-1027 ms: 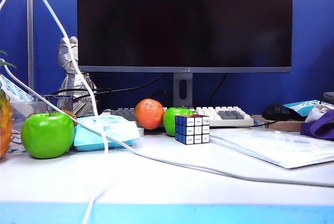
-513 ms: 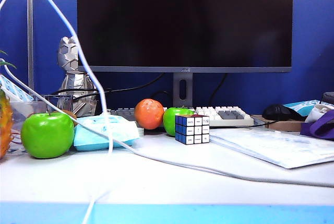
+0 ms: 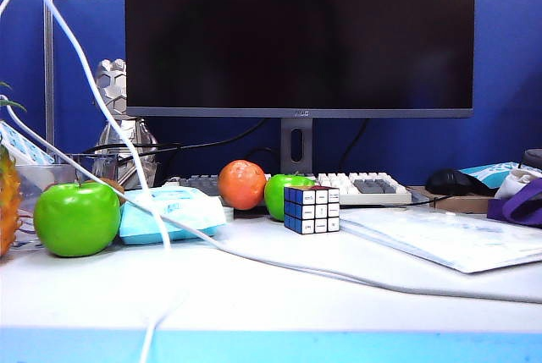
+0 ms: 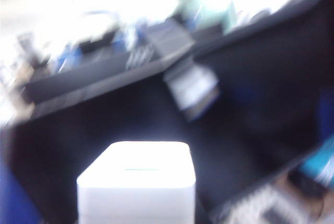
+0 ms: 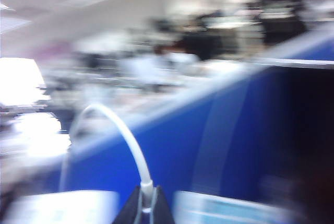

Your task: Pick up the Type-C charging cable and the charging base, insert one end of the Type-C charger into the corresponding slot on the base, and finally place the plugged-in charger back on the table.

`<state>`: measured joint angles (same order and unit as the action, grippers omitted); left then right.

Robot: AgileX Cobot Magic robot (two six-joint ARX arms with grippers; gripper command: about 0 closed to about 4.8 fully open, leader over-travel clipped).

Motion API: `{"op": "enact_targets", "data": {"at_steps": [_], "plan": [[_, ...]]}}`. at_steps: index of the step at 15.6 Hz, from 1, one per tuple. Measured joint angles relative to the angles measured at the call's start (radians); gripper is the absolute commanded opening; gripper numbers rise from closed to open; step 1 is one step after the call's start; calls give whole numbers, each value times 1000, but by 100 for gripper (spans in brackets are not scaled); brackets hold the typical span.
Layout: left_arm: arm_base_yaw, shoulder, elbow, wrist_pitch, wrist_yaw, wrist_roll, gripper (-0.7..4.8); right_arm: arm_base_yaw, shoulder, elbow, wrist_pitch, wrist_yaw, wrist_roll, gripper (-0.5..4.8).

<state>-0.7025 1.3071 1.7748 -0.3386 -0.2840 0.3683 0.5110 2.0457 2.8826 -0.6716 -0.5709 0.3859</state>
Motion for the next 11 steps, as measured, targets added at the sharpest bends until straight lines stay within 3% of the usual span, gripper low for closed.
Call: {"op": "enact_targets", "data": {"at_steps": [2, 3, 4, 7, 10, 11], "plan": [[0, 0, 0, -69, -2, 0, -6, -35, -2, 0, -124, 141, -112, -1], [0, 0, 0, -130, 32, 0, -6, -60, -2, 0, -247, 283, -190, -1], [0, 1, 0, -161, 74, -1, -6, -79, -2, 0, -310, 361, -222, -1], [-1, 3, 0, -249, 203, -2, -6, -127, -2, 0, -493, 529, -320, -1], [-1, 67, 1, -367, 212, -26, -6, -131, -1, -2, -653, 743, -346, -1], [-1, 101, 0, -410, 214, -26, -6, -132, -1, -2, -668, 765, -359, -1]]}}
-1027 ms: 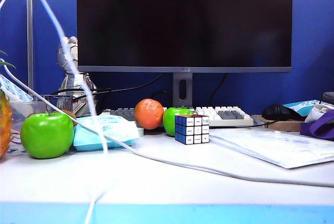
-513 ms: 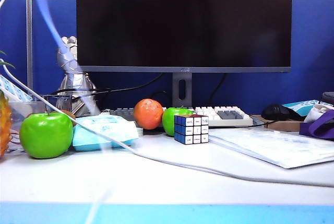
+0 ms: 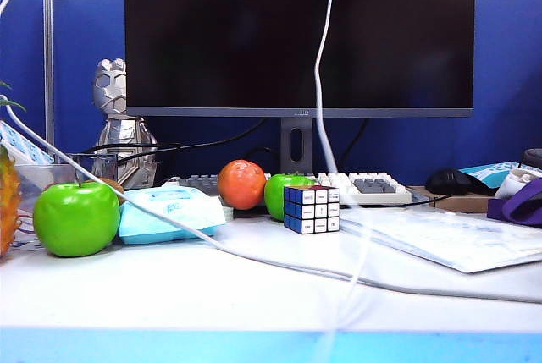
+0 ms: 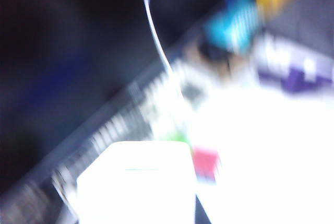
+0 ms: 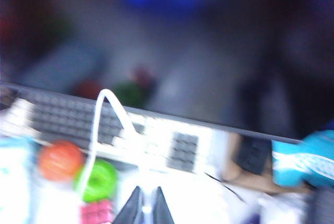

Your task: Pick up the Type-C charging cable and the charging base, insert one end of the Type-C charger into the corresponding slot on the base, and finally place the plugged-in charger back on the table.

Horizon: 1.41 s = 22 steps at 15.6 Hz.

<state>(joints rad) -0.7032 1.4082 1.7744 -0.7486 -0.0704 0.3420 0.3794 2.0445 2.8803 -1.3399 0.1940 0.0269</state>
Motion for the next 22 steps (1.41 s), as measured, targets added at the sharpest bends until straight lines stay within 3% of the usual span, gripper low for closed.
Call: {"op": "enact_targets", "data": {"at_steps": [5, 7, 10, 14, 18, 20, 22], "plan": [[0, 175, 0, -126, 52, 2, -6, -69, 0, 0, -5, 56, -54, -1], [0, 251, -1, -171, 53, 2, -6, -105, 0, 0, -6, 163, -55, -1], [0, 359, 0, -188, 68, 2, -6, -160, 0, 0, -6, 208, -55, -1], [0, 554, 0, -187, 200, 18, -6, -159, 0, 0, -4, 178, -55, -1], [1, 709, 1, -150, 250, 50, -6, -159, 0, 0, -4, 148, -55, -1], [2, 768, 1, -125, 337, 74, -6, -158, 0, 0, -4, 142, -55, -1], [7, 783, 1, -177, 644, 186, -6, -159, 0, 0, -4, 143, -55, -1]]}}
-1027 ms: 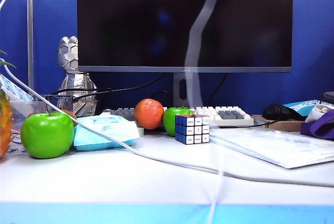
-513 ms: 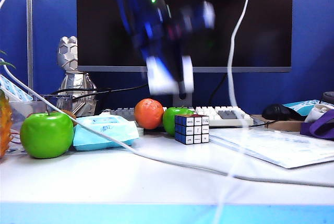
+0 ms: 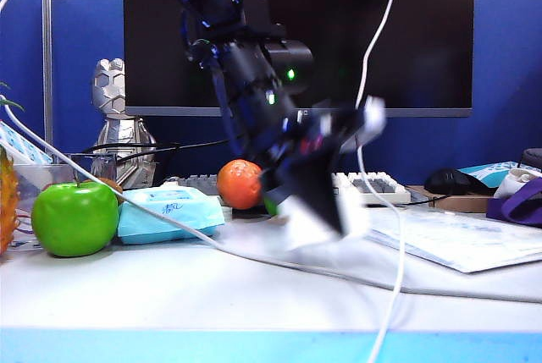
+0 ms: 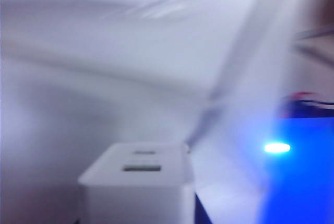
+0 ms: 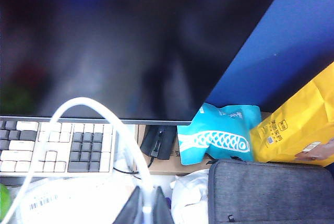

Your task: Pick up the Type-C charging cable and the charging base, insert one end of the Type-C charger into the corresponding slot on the base, and finally place the plugged-in charger back on the table.

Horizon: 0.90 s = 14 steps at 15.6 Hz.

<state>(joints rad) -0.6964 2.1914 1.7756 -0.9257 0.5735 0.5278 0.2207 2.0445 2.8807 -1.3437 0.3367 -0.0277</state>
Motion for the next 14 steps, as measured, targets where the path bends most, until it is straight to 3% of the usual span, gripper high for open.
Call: {"op": "enact_targets", "data": {"at_steps": [3, 4, 6, 7, 14], "plan": [[19, 9, 0, 9, 94, 58, -6, 1, 0, 0, 10, -2, 0, -1], [27, 23, 0, 28, 91, 60, 46, 0, 0, 1, 11, -9, 0, -1], [32, 58, 0, 51, 70, 59, 410, 1, 0, 2, 11, -25, 0, -1], [30, 58, 0, 58, 43, 60, 479, 1, 0, 2, 12, -26, 0, -1], [31, -13, 3, 132, -182, 59, 479, 1, 0, 0, 19, -50, 0, -1]]}}
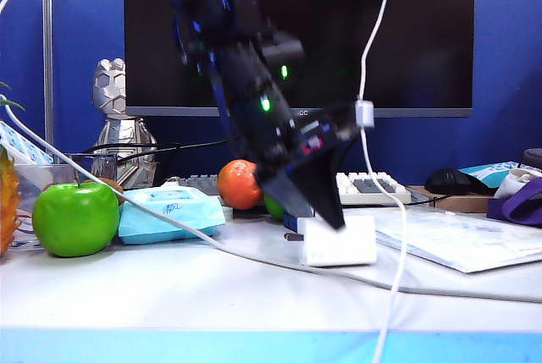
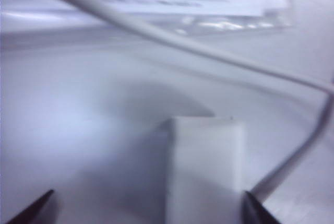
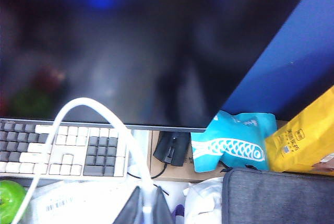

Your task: Pick up the Type-C charging cable and the charging base, insert one end of the Type-C charger into the corresponding slot on the base, and finally place the plugged-in charger back on the table.

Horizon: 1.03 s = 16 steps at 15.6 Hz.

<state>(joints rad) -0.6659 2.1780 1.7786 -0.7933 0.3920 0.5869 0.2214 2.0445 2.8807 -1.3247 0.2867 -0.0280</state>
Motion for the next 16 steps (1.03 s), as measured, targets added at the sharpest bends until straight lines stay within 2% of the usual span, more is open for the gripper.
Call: {"op": "enact_targets", "data": {"at_steps": [2, 5, 6, 9, 10, 16], "plan": [[0, -43, 0, 29, -81, -5, 479, 0, 0, 0, 0, 0, 0, -1], [-1, -55, 1, 99, -241, -74, 456, 0, 0, 0, 1, -34, 0, -1], [-1, -56, 1, 89, -229, -84, 457, 0, 0, 0, 2, -41, 0, -1], [-3, -85, 1, -10, 3, -87, 456, 0, 0, 0, 3, -44, 0, -1], [-8, -84, 1, -17, 27, -87, 457, 0, 0, 0, 3, -45, 0, -1], [-44, -54, 0, -19, 33, -85, 457, 0, 0, 0, 4, -45, 0, -1]]}}
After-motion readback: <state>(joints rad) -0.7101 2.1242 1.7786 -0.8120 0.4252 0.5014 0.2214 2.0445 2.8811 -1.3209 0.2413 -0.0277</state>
